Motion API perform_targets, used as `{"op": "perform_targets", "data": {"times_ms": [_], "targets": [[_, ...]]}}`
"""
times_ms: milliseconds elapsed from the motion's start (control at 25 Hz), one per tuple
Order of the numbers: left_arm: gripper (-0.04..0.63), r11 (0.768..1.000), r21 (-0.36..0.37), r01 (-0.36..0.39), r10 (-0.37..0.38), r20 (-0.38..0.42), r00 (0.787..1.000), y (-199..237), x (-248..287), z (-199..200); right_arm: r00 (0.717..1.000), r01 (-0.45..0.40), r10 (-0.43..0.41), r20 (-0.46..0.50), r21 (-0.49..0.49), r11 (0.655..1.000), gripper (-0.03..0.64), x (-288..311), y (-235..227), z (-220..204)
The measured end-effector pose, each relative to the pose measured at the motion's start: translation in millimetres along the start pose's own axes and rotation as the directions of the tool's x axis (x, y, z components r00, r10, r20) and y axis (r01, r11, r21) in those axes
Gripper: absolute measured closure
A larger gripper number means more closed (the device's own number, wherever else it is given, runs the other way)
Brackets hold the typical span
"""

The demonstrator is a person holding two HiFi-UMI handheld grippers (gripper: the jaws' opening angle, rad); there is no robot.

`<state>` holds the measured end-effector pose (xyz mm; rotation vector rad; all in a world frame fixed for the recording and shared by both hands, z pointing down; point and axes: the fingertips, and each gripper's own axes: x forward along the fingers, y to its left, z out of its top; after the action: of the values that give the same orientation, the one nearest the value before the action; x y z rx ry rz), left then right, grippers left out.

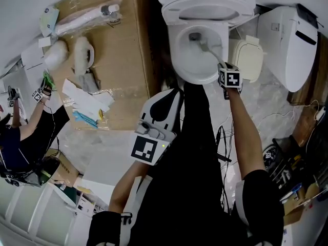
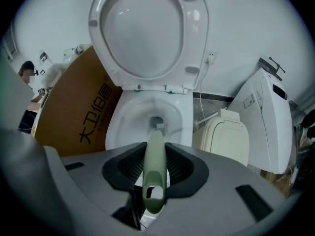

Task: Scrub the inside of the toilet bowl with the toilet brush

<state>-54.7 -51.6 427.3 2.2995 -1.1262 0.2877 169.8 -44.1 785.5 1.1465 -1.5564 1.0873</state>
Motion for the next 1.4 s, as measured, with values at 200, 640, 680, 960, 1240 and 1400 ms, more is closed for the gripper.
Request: {"op": "perform_targets", "data": {"times_ms": [200, 640, 680, 960, 1240, 1400], "targets": [[0.586, 1.0, -0.005, 0.0, 0.0, 0.005, 1.0, 4, -5, -2, 0.997, -0.028, 0.027, -0.074, -0.016, 0.999, 0.491, 5, 24, -35], [0.586, 1.0, -0.003, -0.009, 0.009, 0.033, 0.999, 18, -20, -3, 0.982, -0.099, 0.147, -0.116, 0.349, 0.932, 0.489, 26, 71, -66], [0.586, 1.0, -0.01, -0.011, 0.012, 0.023, 1.0, 19, -21, -6, 0.982, -0.103, 0.156, -0.102, 0.402, 0.91, 0.489, 28, 72, -64], [0.587, 0.999, -0.001, -0.048, 0.048, 0.032, 0.998, 33, -27, -2, 0.98, -0.147, 0.196, -0.008, 0.634, 0.76, 0.489, 40, 78, -40], [0.586, 0.997, -0.015, -0.072, 0.072, 0.0, 0.997, 39, -30, -8, 0.97, -0.199, 0.227, 0.089, 0.826, 0.527, 0.489, 54, 77, -17], [0.586, 0.997, -0.013, -0.078, 0.079, 0.018, 0.997, 39, -23, -3, 0.965, -0.22, 0.228, 0.128, 0.868, 0.444, 0.489, 61, 72, -8]]}}
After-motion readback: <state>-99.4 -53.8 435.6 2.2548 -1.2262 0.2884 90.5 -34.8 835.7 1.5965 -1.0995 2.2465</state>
